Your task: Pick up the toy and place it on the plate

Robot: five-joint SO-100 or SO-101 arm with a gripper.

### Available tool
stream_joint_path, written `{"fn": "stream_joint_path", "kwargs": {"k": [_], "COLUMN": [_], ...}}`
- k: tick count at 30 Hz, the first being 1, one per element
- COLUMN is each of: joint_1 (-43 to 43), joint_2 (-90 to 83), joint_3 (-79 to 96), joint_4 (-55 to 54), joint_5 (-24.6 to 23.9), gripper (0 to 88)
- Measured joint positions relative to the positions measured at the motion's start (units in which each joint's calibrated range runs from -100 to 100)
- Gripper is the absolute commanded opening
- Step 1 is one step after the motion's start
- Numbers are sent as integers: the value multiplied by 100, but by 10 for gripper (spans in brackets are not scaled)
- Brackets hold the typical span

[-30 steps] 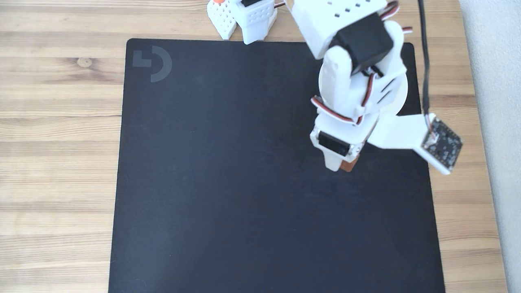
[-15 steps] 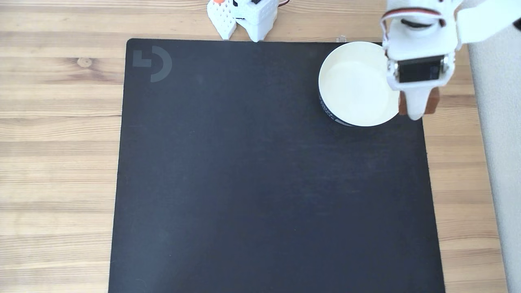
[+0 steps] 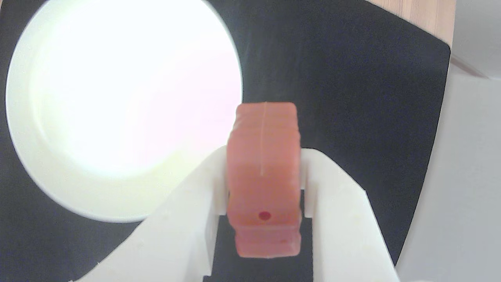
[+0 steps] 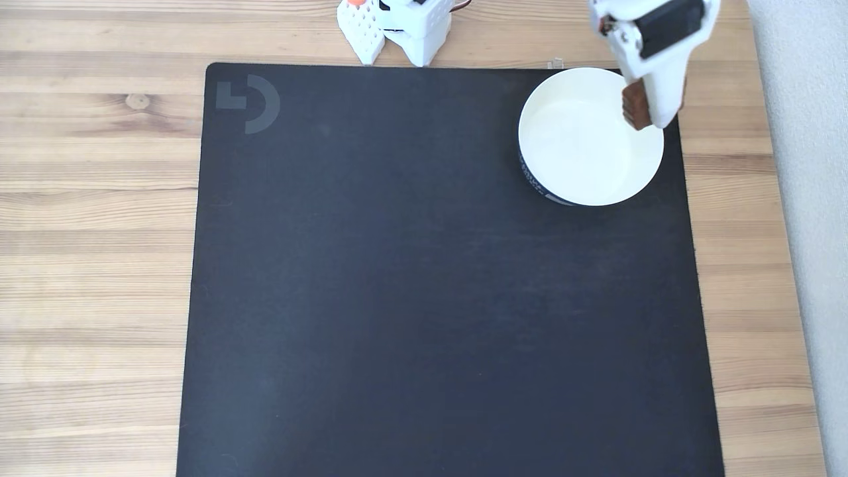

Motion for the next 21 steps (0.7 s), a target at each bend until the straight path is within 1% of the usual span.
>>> {"fn": "stream_joint_path", "kwargs": {"k": [1, 5, 11, 14, 21], "joint_1": [50, -108, -241, -183, -200], "joint_2": [-266, -858, -1982, -2356, -2540], "joint_3": [378, 1134, 2778, 3307, 4317], "joint_4": [0, -34, -827, -895, -996], "joint_5": [88, 144, 144, 139, 139], "gripper": [26, 26, 27, 26, 26]}}
